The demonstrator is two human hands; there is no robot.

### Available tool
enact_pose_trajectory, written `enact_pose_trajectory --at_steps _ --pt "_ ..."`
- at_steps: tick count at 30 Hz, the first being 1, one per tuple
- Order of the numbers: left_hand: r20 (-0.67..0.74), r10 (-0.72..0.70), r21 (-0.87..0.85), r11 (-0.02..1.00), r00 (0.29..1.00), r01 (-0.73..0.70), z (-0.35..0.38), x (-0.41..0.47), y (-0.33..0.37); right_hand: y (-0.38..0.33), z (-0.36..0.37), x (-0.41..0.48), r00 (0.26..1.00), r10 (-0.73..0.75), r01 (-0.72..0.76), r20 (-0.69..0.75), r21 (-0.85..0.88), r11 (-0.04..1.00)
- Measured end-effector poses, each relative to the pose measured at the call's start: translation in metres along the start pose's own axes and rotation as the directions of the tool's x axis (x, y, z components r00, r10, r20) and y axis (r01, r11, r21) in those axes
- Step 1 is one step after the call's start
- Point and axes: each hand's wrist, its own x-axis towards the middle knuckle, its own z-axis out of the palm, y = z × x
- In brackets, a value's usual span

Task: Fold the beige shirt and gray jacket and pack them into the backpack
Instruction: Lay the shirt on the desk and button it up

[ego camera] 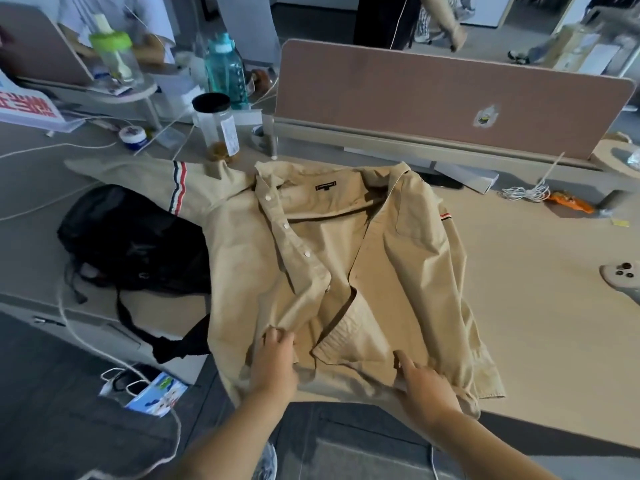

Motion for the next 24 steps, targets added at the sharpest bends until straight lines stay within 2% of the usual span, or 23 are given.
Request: enact_pose_trajectory --at_steps 2,4,5,7,10,12,14,16,19,21,22,24 --pt "0.014 0.061 -0.095 0.994 0.998 -0.06 0.002 0.005 -0.014 -0.001 -0.004 0.002 0.995 0.0 -0.009 0.102 0.089 0.996" --pt "0.026 0.108 -0.174 0.98 0.994 -0.102 0.0 0.006 -0.022 0.0 -0.006 -0.001 0.991 0.014 -0.047 0.13 0.259 0.965" --pt "0.008 0.131 -0.196 0.972 0.991 -0.127 -0.003 0.005 -0.024 0.0 -0.006 -0.004 0.994 0.009 -0.047 0.105 0.36 0.932" --pt "-0.042 0.082 -0.321 0.943 0.996 -0.091 -0.012 -0.001 -0.024 -0.003 -0.01 -0.014 1.0 0.017 -0.026 0.022 0.517 0.856" --pt "-0.134 -0.094 -0.546 0.838 0.987 0.006 -0.025 -0.012 -0.026 -0.01 -0.02 -0.032 0.994 0.043 0.024 -0.103 0.569 0.822" --pt "-0.066 -0.08 -0.533 0.845 0.995 0.033 -0.03 -0.025 -0.026 -0.011 -0.017 -0.045 0.999 -0.001 0.028 -0.054 0.498 0.867" --pt "-0.013 0.012 -0.431 0.902 1.0 -0.016 -0.027 -0.036 -0.028 -0.009 -0.008 -0.052 0.998 -0.023 0.002 0.062 0.316 0.949" --pt "-0.042 0.115 -0.353 0.928 0.992 -0.123 -0.019 -0.042 -0.028 -0.009 0.003 -0.052 0.995 -0.038 0.028 0.089 0.104 0.994" --pt "-0.069 0.285 -0.139 0.946 0.956 -0.292 -0.006 -0.038 -0.02 -0.009 0.018 -0.043 0.999 -0.047 0.048 0.013 -0.116 0.992" --pt "-0.06 0.336 0.064 0.941 0.94 -0.332 0.0 -0.028 -0.013 -0.009 0.021 -0.041 0.995 -0.093 0.086 -0.039 -0.146 0.986" --pt "-0.067 0.311 0.15 0.943 0.948 -0.298 0.001 -0.023 -0.009 -0.007 0.02 -0.044 0.987 -0.135 0.123 -0.081 -0.142 0.982" --pt "-0.066 0.217 0.244 0.95 0.974 -0.195 -0.001 -0.015 -0.003 0.007 0.023 -0.053 0.933 -0.241 0.211 -0.267 -0.138 0.968"
